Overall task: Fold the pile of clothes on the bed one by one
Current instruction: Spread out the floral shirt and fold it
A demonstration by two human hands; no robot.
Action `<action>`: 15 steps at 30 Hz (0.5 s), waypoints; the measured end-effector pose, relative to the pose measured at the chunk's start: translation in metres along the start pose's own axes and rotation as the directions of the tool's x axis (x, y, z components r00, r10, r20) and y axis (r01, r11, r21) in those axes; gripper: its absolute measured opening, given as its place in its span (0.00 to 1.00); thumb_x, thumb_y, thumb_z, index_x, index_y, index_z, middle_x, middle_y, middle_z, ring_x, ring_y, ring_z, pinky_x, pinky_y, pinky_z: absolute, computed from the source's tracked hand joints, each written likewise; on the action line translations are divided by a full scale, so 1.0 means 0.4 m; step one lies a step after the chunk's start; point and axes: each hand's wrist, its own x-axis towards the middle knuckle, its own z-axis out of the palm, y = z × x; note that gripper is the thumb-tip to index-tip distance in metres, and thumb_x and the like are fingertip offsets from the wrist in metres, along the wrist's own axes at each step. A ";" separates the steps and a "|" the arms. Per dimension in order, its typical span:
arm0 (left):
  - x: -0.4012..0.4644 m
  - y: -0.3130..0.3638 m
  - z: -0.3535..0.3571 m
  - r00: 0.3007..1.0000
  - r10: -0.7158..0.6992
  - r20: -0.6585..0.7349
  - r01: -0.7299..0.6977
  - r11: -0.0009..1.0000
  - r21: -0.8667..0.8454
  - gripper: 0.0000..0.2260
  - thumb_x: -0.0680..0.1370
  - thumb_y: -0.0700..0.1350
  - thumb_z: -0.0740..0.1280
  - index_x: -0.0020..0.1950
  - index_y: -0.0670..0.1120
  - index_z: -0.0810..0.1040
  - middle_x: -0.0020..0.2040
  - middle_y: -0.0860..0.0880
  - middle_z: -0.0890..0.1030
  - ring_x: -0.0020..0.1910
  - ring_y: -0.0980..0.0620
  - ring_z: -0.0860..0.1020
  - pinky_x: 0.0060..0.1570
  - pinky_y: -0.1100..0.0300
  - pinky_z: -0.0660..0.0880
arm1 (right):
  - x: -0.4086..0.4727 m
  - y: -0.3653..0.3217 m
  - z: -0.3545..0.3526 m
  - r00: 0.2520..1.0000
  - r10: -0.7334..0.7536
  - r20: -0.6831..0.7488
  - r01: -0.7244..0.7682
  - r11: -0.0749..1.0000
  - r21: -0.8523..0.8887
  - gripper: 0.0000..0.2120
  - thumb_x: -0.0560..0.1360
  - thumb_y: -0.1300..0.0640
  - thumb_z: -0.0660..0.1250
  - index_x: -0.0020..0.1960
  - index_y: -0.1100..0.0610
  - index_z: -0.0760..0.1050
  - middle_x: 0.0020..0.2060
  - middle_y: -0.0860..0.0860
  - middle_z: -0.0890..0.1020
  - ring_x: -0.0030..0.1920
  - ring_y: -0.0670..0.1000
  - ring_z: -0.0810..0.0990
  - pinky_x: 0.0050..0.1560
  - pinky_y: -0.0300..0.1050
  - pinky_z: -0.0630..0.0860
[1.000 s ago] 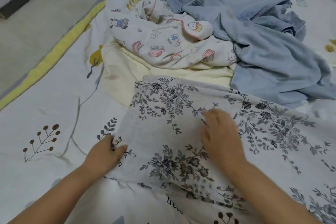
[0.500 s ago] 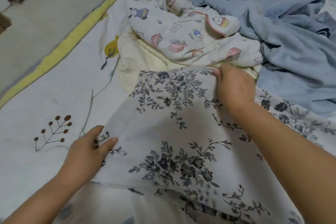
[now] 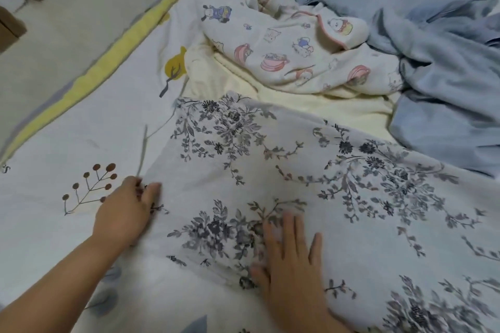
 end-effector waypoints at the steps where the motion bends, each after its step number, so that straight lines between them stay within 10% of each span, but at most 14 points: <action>1: 0.002 0.001 0.000 1.000 -0.004 0.017 0.004 1.000 0.000 0.19 0.78 0.54 0.59 0.60 0.41 0.71 0.47 0.42 0.79 0.43 0.43 0.74 0.41 0.55 0.66 | -0.033 0.009 0.030 0.999 -0.037 0.035 0.039 0.999 -0.036 0.33 0.78 0.38 0.38 0.75 0.57 0.51 0.74 0.60 0.57 0.74 0.63 0.49 0.66 0.66 0.55; 8: 0.018 0.020 -0.052 0.993 0.042 0.109 -0.035 0.997 -0.065 0.13 0.78 0.50 0.63 0.37 0.45 0.75 0.33 0.46 0.78 0.37 0.43 0.76 0.36 0.54 0.64 | -0.050 -0.032 0.017 0.980 -0.128 0.152 0.126 0.992 0.021 0.35 0.69 0.34 0.55 0.72 0.48 0.60 0.68 0.59 0.70 0.73 0.65 0.52 0.65 0.69 0.57; 12: -0.001 0.043 -0.087 0.984 0.007 0.176 0.046 0.954 -0.295 0.08 0.76 0.48 0.66 0.41 0.46 0.80 0.32 0.49 0.82 0.33 0.50 0.80 0.33 0.60 0.69 | -0.056 -0.034 -0.007 0.951 -0.201 0.235 0.201 0.979 0.025 0.32 0.68 0.29 0.53 0.68 0.42 0.68 0.67 0.51 0.70 0.72 0.61 0.57 0.66 0.66 0.53; 15: -0.010 0.070 -0.135 0.943 0.019 0.333 0.157 0.854 -0.495 0.04 0.74 0.43 0.68 0.46 0.49 0.82 0.35 0.49 0.85 0.32 0.47 0.83 0.29 0.60 0.77 | -0.046 0.001 -0.044 0.961 -0.188 0.202 0.135 0.959 0.251 0.29 0.77 0.37 0.46 0.76 0.45 0.50 0.75 0.51 0.54 0.76 0.56 0.53 0.74 0.58 0.48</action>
